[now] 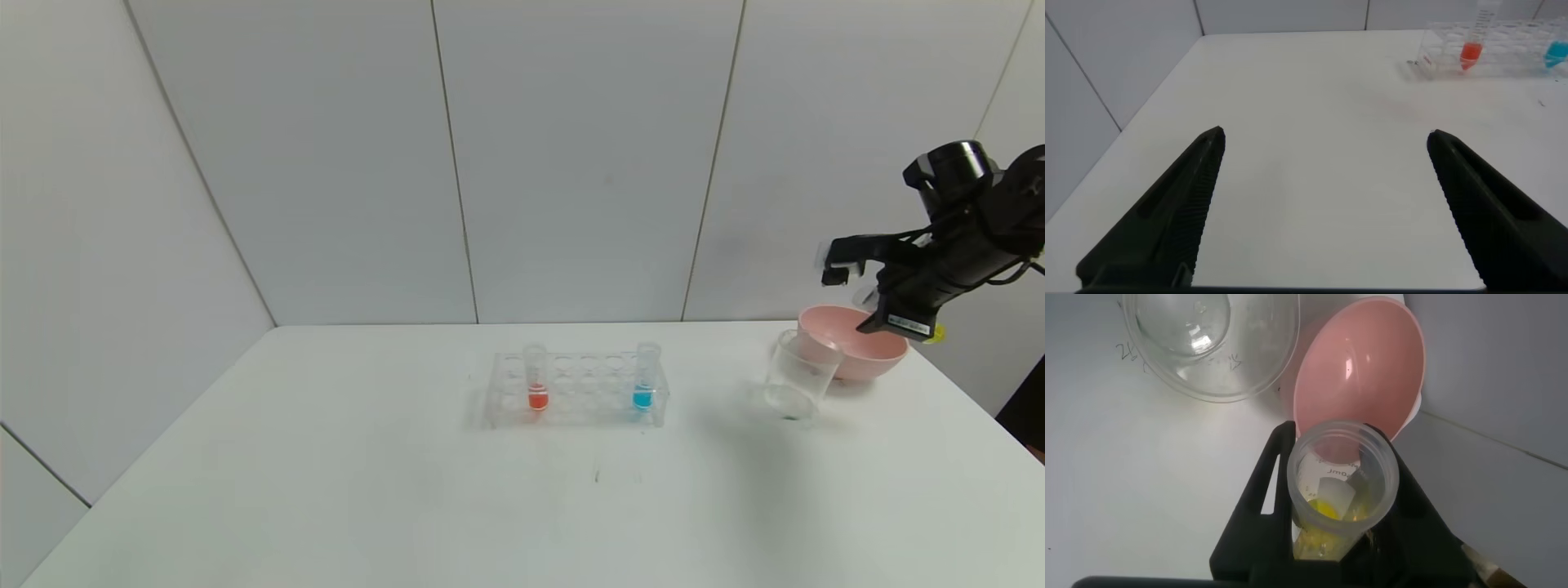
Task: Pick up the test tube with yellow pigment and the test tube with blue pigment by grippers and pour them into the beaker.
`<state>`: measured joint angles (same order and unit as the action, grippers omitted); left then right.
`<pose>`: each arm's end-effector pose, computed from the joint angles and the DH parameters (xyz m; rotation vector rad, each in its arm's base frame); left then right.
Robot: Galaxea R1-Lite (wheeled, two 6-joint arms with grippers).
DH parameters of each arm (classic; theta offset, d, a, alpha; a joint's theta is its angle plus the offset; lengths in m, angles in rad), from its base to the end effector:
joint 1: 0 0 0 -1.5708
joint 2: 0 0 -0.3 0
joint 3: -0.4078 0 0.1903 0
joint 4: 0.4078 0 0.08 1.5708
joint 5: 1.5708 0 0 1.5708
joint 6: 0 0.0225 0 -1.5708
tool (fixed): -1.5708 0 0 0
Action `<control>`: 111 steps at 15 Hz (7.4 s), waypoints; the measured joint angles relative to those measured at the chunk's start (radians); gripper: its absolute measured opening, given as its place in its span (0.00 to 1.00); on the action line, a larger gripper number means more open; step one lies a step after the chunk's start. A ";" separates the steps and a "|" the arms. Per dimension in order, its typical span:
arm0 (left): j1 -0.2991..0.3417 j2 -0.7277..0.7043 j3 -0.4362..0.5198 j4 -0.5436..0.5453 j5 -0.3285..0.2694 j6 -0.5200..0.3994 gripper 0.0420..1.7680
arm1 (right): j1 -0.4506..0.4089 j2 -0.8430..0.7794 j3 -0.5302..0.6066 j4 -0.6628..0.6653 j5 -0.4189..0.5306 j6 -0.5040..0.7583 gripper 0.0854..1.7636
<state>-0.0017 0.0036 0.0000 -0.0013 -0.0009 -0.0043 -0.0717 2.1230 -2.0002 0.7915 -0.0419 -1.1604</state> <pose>-0.0225 0.0000 0.0757 -0.0043 0.0023 -0.0026 0.4014 -0.0298 0.2277 -1.0601 0.8667 0.4351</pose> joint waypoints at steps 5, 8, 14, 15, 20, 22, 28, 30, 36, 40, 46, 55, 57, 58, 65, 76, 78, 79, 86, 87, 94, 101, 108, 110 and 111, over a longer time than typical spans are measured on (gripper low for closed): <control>0.000 0.000 0.000 0.000 0.000 0.000 1.00 | 0.029 0.008 0.000 0.030 -0.072 -0.012 0.30; 0.000 0.000 0.000 0.000 0.000 0.000 1.00 | 0.035 0.011 0.000 0.036 -0.131 -0.033 0.30; 0.000 0.000 0.000 0.000 0.000 0.000 1.00 | 0.065 0.036 0.000 0.030 -0.197 -0.045 0.30; 0.000 0.000 0.000 0.000 0.000 0.000 1.00 | 0.070 0.041 0.000 0.031 -0.213 -0.047 0.30; 0.000 0.000 0.000 0.000 0.001 0.000 1.00 | 0.089 0.061 0.000 0.032 -0.281 -0.070 0.30; 0.000 0.000 0.000 0.000 0.000 0.000 1.00 | 0.092 0.069 0.000 0.025 -0.297 -0.080 0.30; 0.000 0.000 0.000 0.000 0.000 0.000 1.00 | 0.095 0.075 0.000 0.018 -0.330 -0.122 0.30; 0.000 0.000 0.000 0.000 0.001 0.000 1.00 | 0.101 0.073 0.000 0.011 -0.371 -0.145 0.30; 0.000 0.000 0.000 0.000 0.001 0.000 1.00 | 0.136 0.056 0.000 0.012 -0.466 -0.183 0.30; 0.000 0.000 0.000 0.000 0.000 0.000 1.00 | 0.152 0.051 0.000 0.015 -0.533 -0.214 0.30; 0.000 0.000 0.000 0.000 0.001 0.000 1.00 | 0.169 0.050 0.000 0.010 -0.591 -0.257 0.30; 0.000 0.000 0.000 0.000 0.001 0.000 1.00 | 0.157 0.040 0.000 0.008 -0.578 -0.253 0.30; 0.000 0.000 0.000 0.000 0.000 0.000 1.00 | 0.136 0.029 0.000 -0.015 -0.459 -0.245 0.30; 0.000 0.000 0.000 0.000 0.000 0.000 1.00 | 0.121 0.023 0.000 -0.034 -0.365 -0.240 0.30; 0.000 0.000 0.000 0.000 0.001 0.000 1.00 | -0.007 -0.046 0.006 -0.188 0.338 0.348 0.30; 0.000 0.000 0.000 0.000 0.001 0.000 1.00 | -0.073 -0.245 0.570 -0.962 0.481 1.008 0.30; 0.000 0.000 0.000 0.000 0.001 0.000 1.00 | -0.107 -0.305 0.787 -1.180 0.479 1.023 0.30; 0.000 0.000 0.000 0.000 0.000 0.000 1.00 | -0.126 -0.331 0.876 -1.266 0.479 1.027 0.30; 0.000 0.000 0.000 0.000 0.001 0.000 1.00 | -0.258 -0.407 1.078 -1.451 0.474 1.063 0.30; 0.000 0.000 0.000 0.000 0.000 0.000 1.00 | -0.263 -0.388 1.060 -1.463 0.474 1.063 0.30; 0.000 0.000 0.000 0.000 0.001 0.000 1.00 | -0.237 -0.126 0.827 -1.539 0.411 1.092 0.30; 0.000 0.000 0.000 0.000 0.000 0.000 1.00 | -0.159 0.142 0.534 -1.526 0.332 1.131 0.30; 0.000 0.000 0.000 0.000 0.000 0.000 1.00 | -0.160 0.214 0.499 -1.533 0.337 1.127 0.30; 0.000 0.000 0.000 0.000 0.000 0.000 1.00 | -0.166 0.230 0.494 -1.537 0.337 1.126 0.42; 0.000 0.000 0.000 0.000 0.001 0.000 1.00 | -0.169 0.237 0.493 -1.541 0.335 1.127 0.49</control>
<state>-0.0017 0.0036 0.0000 -0.0013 0.0000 -0.0043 -0.2404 2.3602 -1.5077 -0.7496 0.2932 -0.0330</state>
